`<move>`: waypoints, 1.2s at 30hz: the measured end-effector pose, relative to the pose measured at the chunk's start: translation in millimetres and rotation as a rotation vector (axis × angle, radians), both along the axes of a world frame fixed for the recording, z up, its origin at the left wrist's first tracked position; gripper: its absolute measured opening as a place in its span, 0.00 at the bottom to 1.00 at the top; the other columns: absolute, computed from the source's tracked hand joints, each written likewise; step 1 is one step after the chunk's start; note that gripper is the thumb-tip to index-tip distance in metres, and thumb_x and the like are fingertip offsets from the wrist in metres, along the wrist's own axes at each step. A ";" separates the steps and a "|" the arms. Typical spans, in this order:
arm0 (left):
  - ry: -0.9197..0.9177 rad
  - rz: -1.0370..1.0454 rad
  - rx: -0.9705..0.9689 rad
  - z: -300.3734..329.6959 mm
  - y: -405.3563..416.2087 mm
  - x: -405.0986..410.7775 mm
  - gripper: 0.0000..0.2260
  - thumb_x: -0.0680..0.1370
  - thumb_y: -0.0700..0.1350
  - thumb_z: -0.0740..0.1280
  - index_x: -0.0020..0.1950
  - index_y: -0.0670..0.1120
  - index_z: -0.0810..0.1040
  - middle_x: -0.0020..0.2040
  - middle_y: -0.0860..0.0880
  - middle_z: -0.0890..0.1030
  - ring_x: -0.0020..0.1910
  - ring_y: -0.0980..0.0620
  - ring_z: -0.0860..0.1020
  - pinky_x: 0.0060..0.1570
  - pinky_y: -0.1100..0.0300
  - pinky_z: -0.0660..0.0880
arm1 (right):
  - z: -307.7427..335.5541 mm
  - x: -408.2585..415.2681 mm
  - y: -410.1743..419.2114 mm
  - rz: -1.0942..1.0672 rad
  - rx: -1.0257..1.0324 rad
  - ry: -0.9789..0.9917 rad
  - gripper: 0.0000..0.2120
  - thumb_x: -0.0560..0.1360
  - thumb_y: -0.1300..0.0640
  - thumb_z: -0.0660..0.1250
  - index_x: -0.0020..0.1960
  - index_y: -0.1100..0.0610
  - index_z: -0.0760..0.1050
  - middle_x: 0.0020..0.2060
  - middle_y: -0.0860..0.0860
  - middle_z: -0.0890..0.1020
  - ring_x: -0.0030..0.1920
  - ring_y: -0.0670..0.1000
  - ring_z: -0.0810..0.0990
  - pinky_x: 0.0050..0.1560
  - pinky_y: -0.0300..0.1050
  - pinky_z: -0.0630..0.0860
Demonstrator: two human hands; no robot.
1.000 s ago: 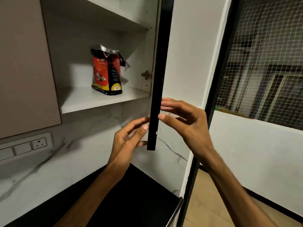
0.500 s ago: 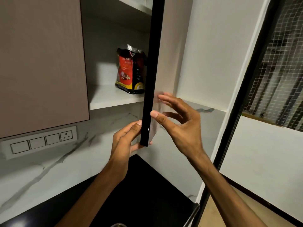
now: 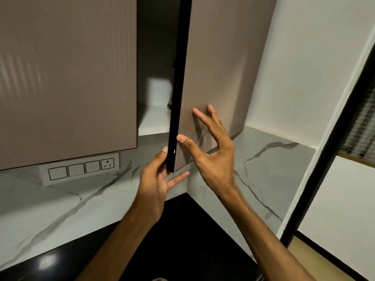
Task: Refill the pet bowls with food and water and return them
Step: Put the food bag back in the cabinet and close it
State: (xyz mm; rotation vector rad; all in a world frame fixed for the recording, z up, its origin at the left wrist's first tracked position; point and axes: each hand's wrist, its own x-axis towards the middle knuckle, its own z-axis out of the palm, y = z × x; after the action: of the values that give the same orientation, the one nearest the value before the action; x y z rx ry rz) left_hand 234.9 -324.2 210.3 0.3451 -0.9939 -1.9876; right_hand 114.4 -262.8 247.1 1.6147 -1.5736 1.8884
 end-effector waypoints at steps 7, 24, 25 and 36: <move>0.192 -0.017 0.265 -5.8 -15.8 2.4 0.13 0.84 0.47 0.57 0.57 0.44 0.80 0.62 0.42 0.85 0.64 0.41 0.81 0.62 0.38 0.76 | -4.6 -2.3 -31.6 0.027 0.018 0.041 0.32 0.74 0.48 0.79 0.75 0.42 0.73 0.84 0.45 0.60 0.82 0.39 0.55 0.71 0.21 0.56; 0.423 0.118 0.495 -14.7 -57.2 -10.9 0.37 0.66 0.42 0.57 0.78 0.38 0.65 0.70 0.34 0.75 0.58 0.34 0.80 0.51 0.40 0.77 | -18.5 -5.9 -100.1 -0.041 -0.029 0.140 0.30 0.76 0.42 0.73 0.76 0.42 0.71 0.85 0.50 0.55 0.85 0.48 0.52 0.78 0.73 0.60; 0.423 0.128 0.496 -14.0 -58.2 -11.9 0.37 0.66 0.42 0.57 0.77 0.38 0.66 0.70 0.34 0.75 0.57 0.34 0.80 0.51 0.40 0.77 | -18.9 -6.3 -102.8 -0.048 -0.032 0.143 0.30 0.76 0.41 0.72 0.76 0.41 0.71 0.85 0.50 0.56 0.85 0.49 0.52 0.77 0.73 0.60; 0.441 0.186 0.495 -13.4 -73.4 -15.0 0.30 0.66 0.42 0.57 0.68 0.36 0.69 0.61 0.35 0.77 0.53 0.36 0.79 0.55 0.43 0.75 | -21.7 -3.1 -125.8 -0.111 -0.028 0.149 0.31 0.75 0.45 0.75 0.76 0.42 0.72 0.85 0.51 0.56 0.85 0.51 0.53 0.78 0.73 0.57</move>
State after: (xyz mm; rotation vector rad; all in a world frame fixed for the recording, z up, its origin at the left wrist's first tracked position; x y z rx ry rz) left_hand 220.0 -397.7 196.9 0.2363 -0.1811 -1.9981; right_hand 111.3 -388.7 225.4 1.5824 -1.5352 1.6856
